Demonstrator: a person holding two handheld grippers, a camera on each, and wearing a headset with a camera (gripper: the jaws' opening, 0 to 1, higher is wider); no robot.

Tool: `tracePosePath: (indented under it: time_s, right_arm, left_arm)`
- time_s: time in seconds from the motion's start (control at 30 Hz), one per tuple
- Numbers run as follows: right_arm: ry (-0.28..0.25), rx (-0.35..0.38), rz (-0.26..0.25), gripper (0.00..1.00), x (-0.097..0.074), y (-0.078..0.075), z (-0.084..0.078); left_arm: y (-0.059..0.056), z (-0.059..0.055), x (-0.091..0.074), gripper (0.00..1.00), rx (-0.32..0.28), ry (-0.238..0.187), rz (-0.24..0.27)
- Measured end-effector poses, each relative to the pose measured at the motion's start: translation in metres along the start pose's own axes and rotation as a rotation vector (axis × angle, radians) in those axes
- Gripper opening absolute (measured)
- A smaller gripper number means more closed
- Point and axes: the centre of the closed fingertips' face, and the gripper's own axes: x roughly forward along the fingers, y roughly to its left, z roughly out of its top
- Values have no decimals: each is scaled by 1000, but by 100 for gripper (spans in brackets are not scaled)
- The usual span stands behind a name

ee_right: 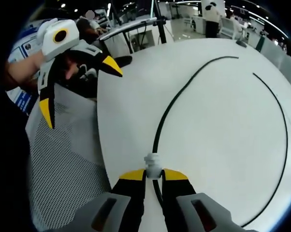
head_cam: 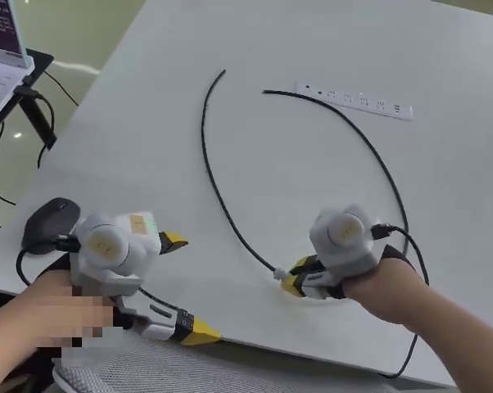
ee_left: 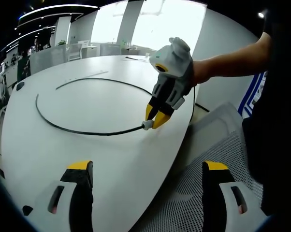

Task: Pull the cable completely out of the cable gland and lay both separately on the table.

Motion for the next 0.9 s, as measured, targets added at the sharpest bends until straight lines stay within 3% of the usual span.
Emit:
tracePosePath:
  time_s: [0.27, 0.47, 0.9]
  right_arm:
    - [-19, -29, 12, 7, -23, 9, 11]
    - [-25, -43, 31, 7, -40, 17, 18]
    - [-11, -107, 73, 7, -70, 32, 32]
  left_arm:
    - [-4, 16, 0, 92, 14, -25, -13]
    - [-5, 46, 0, 89, -15, -104, -32]
    - [-12, 80, 12, 82, 12, -156, -86]
